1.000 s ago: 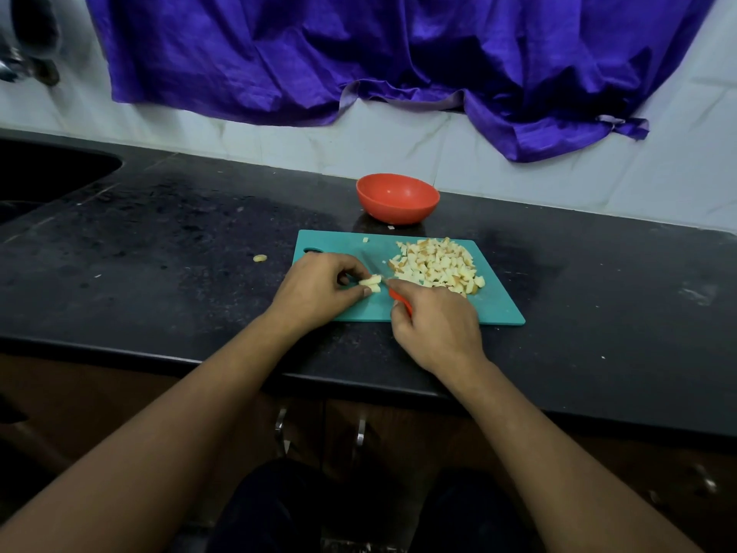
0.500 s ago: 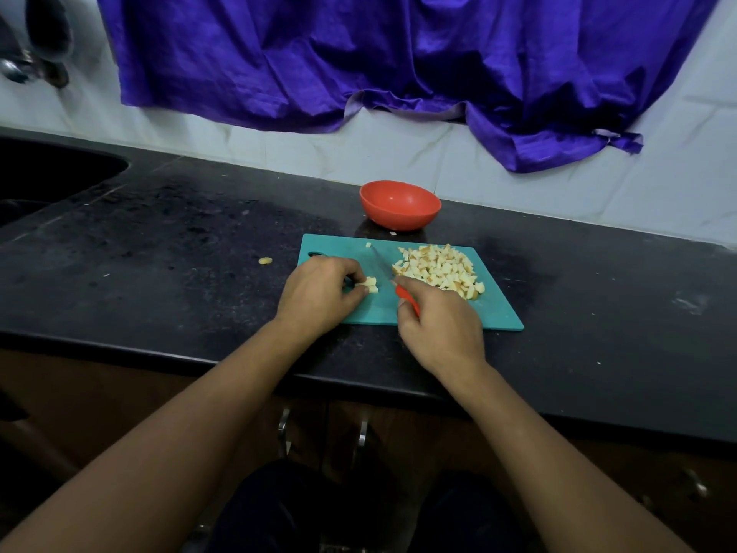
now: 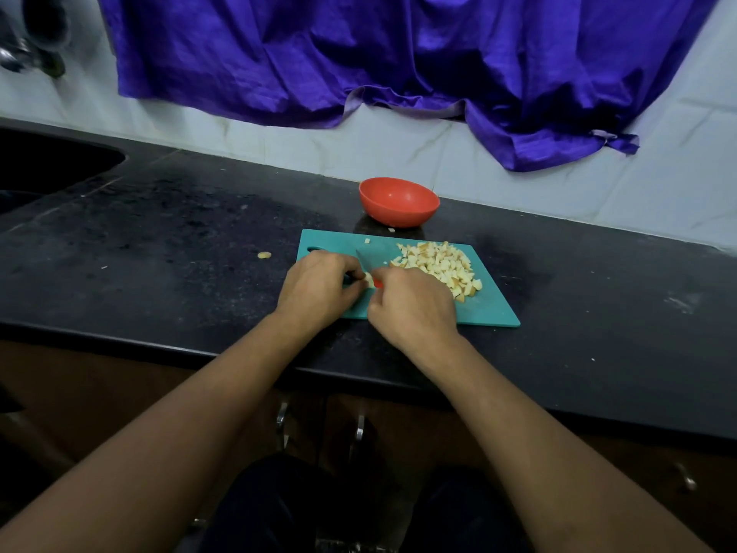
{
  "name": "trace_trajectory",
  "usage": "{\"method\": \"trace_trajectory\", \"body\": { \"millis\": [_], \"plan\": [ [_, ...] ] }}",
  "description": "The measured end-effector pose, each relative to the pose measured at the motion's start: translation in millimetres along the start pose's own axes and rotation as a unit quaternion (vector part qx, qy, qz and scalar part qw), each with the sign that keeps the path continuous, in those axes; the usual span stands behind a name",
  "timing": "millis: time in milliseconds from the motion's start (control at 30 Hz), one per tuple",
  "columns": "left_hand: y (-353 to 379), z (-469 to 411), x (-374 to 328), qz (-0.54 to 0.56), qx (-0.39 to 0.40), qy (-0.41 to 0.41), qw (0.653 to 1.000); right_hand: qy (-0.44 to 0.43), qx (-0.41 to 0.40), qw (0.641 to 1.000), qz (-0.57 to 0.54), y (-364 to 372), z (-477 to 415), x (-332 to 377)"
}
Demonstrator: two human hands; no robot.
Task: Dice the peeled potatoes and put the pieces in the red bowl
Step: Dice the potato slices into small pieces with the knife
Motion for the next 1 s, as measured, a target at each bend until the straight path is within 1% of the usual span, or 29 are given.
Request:
{"method": "trace_trajectory", "body": {
  "millis": [133,267,367,433,533,633,800,1000],
  "plan": [
    [0,0,0,-0.005,0.002,0.002,1.000,-0.010,0.017,1.000,0.003,7,0,4],
    [-1,0,0,0.000,-0.004,-0.006,1.000,-0.042,-0.007,0.999,0.015,13,15,-4],
    [-4,1,-2,-0.001,-0.004,-0.006,1.000,-0.059,-0.002,0.998,0.018,12,22,-14],
    [-5,1,-3,0.000,-0.007,-0.006,1.000,-0.034,-0.001,0.999,-0.018,11,25,-26],
    [-5,2,-3,0.003,-0.008,-0.012,1.000,0.040,0.006,0.992,-0.115,10,19,-44],
    [-4,2,-3,0.005,-0.007,-0.014,1.000,0.064,-0.003,0.987,-0.149,6,15,-43],
    [-4,3,-2,0.008,-0.007,-0.011,1.000,0.031,-0.026,0.994,-0.099,-4,8,-13],
    [-3,3,-1,-0.003,-0.008,-0.003,1.000,0.019,0.006,0.999,-0.035,-1,-1,2]
  ]
}}
Point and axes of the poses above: each hand's wrist, its own z-axis away from the middle knuckle, its own y-axis out of the palm, x = y × z, the point moved 3 cm from there along -z, towards the middle knuckle, and after that the axes turned 1 degree about x, right-handed, at the moved point
